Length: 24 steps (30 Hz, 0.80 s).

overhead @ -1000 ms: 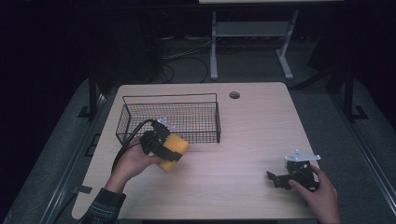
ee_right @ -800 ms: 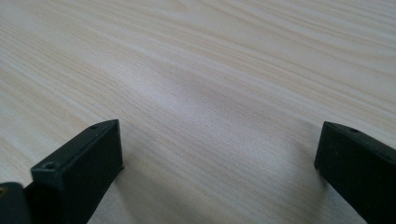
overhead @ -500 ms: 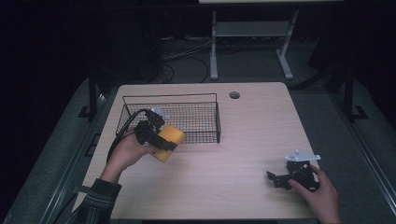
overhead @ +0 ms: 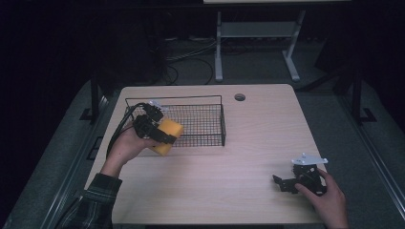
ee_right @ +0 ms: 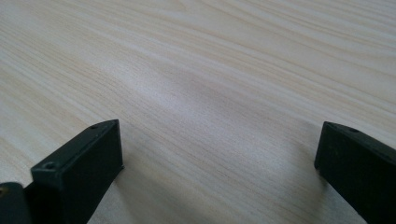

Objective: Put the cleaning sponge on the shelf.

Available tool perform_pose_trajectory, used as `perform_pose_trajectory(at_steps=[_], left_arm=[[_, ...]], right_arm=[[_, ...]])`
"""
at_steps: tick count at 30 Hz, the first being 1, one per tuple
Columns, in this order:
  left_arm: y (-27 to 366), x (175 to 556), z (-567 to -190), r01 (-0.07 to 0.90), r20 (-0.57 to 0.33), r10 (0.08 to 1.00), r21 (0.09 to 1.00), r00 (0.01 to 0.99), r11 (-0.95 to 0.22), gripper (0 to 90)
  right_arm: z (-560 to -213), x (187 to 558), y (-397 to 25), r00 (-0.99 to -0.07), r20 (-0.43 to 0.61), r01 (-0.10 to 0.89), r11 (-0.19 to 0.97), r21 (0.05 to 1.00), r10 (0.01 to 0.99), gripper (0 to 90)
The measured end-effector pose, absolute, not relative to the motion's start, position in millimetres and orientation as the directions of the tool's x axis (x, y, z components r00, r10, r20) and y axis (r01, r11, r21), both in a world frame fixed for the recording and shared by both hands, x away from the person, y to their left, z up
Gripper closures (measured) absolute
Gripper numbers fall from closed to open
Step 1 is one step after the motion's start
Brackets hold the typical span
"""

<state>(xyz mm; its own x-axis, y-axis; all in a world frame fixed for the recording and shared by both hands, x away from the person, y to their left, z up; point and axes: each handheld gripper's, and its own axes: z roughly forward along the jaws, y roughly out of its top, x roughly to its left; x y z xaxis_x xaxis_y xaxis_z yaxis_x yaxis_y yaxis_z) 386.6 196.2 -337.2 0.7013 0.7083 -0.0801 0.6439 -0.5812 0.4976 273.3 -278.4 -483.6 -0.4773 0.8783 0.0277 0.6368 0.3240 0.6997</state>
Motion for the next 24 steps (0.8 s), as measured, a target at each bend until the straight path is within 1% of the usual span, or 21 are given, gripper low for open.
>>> perform_pose_trajectory(at_steps=[11, 24], left_arm=[[212.0, 404.9, -338.3, 0.668, -0.058, 0.745, 0.491, 0.665, -0.559, 21.9], [234.3, 427.9, -344.2, 0.707, -0.036, 0.802, 0.498, 0.596, -0.503, 21.9]], right_arm=[[-483.6, 273.3, -278.4, -0.477, 0.028, 0.637, 0.324, 0.700, 0.878, 0.2], [-483.6, 273.3, -278.4, -0.477, 0.028, 0.637, 0.324, 0.700, 0.878, 0.2]])
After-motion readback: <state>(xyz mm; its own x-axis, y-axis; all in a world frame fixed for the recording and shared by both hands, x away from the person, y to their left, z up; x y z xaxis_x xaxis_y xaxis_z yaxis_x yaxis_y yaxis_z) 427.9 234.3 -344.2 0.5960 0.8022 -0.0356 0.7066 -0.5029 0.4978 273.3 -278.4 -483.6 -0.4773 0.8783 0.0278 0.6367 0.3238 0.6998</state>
